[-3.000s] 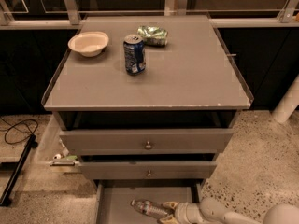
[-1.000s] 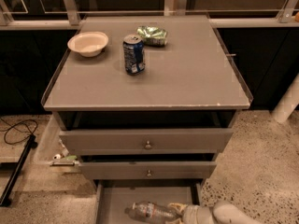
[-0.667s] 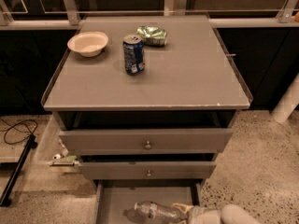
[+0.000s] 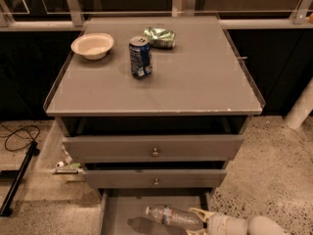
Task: Pick water bottle from bottom drawer and place on counter
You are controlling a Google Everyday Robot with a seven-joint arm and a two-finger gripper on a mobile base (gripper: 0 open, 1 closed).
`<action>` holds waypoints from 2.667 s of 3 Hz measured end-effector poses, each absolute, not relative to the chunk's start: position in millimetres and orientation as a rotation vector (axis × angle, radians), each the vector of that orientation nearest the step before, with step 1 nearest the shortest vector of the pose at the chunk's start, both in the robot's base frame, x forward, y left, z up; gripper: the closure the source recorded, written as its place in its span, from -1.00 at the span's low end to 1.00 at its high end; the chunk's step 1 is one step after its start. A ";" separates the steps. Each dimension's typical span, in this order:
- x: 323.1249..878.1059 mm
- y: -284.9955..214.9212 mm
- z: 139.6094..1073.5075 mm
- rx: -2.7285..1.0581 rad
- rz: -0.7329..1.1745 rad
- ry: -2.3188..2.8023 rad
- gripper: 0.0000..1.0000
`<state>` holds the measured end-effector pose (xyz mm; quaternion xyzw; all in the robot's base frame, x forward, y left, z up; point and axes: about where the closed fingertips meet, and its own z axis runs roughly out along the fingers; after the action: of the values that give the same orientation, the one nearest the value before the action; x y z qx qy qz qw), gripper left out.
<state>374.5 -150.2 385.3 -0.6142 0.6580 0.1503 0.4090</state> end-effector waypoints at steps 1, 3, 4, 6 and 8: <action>374.8 -161.0 424.5 -1.566 0.321 1.646 1.00; 391.5 -193.9 553.8 -1.560 0.251 1.630 1.00; 392.2 -199.0 597.1 -1.585 0.291 1.621 1.00; 382.8 -198.3 627.2 -1.583 0.237 1.578 1.00; 357.6 -197.4 754.9 -1.612 0.084 1.384 1.00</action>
Offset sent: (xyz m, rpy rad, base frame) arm 0.0252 -0.0530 0.1784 -0.0793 -0.1146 -0.0265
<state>357.6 -197.4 754.9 -0.6626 0.5689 0.0345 0.4860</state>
